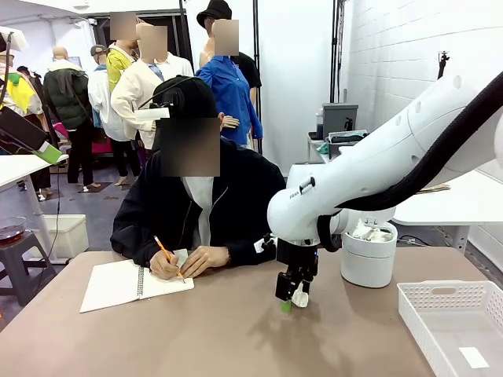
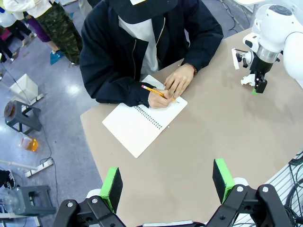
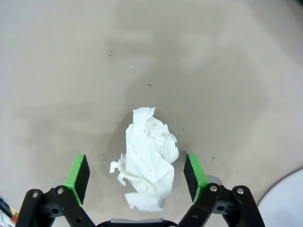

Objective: Sort the paper based on its condition.
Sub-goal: If a person hands you a paper, place it in the Organizing basket , and if it's crumpled, put it in the Trash can.

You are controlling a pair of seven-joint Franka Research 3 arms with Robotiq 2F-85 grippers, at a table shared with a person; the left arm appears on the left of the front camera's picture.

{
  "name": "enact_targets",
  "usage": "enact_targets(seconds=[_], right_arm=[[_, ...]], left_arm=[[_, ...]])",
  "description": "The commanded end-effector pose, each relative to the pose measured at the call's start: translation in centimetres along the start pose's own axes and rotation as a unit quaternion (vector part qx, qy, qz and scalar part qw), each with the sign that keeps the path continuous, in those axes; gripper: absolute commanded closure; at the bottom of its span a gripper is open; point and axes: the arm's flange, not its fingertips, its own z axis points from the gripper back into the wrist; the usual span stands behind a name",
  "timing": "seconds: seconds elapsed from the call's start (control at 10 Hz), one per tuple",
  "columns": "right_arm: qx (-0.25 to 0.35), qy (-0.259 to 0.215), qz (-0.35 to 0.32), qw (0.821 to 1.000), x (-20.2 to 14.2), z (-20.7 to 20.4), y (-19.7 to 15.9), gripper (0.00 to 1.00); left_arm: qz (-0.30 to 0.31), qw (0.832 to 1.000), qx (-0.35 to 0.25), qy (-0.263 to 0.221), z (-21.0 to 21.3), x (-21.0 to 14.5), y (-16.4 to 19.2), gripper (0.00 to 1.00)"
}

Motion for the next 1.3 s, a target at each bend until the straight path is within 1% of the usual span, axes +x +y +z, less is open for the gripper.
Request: enact_targets(seconds=[0.0, 0.1, 0.2, 0.4, 0.5, 0.7, 0.8, 0.9, 1.2], right_arm=[[-0.024, -0.002, -0.003, 1.0, 0.6, -0.3, 0.1, 0.0], [-0.022, -0.009, -0.007, 1.0, 0.6, 0.4, 0.5, 0.0], [-0.004, 0.003, 0.003, 1.0, 0.1, -0.4, 0.0, 0.0], [-0.004, 0.003, 0.003, 1.0, 0.1, -0.4, 0.0, 0.0], [-0.004, 0.0, 0.002, 1.0, 0.3, -0.2, 0.2, 0.02], [-0.003, -0.022, -0.002, 1.0, 0.3, 0.0, 0.1, 0.42], [0.008, -0.034, -0.023, 0.999, 0.4, 0.2, 0.3, 0.42], [0.003, -0.039, -0.036, 0.999, 0.2, 0.4, 0.4, 0.42], [-0.019, -0.048, -0.038, 0.998, 0.0, 1.1, 0.7, 0.42]], left_arm=[[0.001, 1.0, 0.005, 0.001, 0.0, 0.0, 0.1, 0.0], [0.001, 1.0, 0.005, 0.001, 0.0, 0.0, 0.1, 0.0], [0.001, 1.0, 0.005, 0.001, 0.0, 0.0, 0.1, 0.0], [0.001, 1.0, 0.005, 0.001, 0.0, 0.0, 0.1, 0.0], [0.001, 1.0, 0.005, 0.001, 0.0, 0.0, 0.1, 0.0], [0.001, 1.0, 0.005, 0.001, 0.0, 0.0, 0.1, 0.0], [0.001, 1.0, 0.005, 0.001, 0.0, 0.0, 0.1, 0.0], [0.001, 1.0, 0.005, 0.001, 0.0, 0.0, 0.1, 0.0], [0.001, 1.0, 0.005, 0.001, 0.0, 0.0, 0.1, 0.0]])
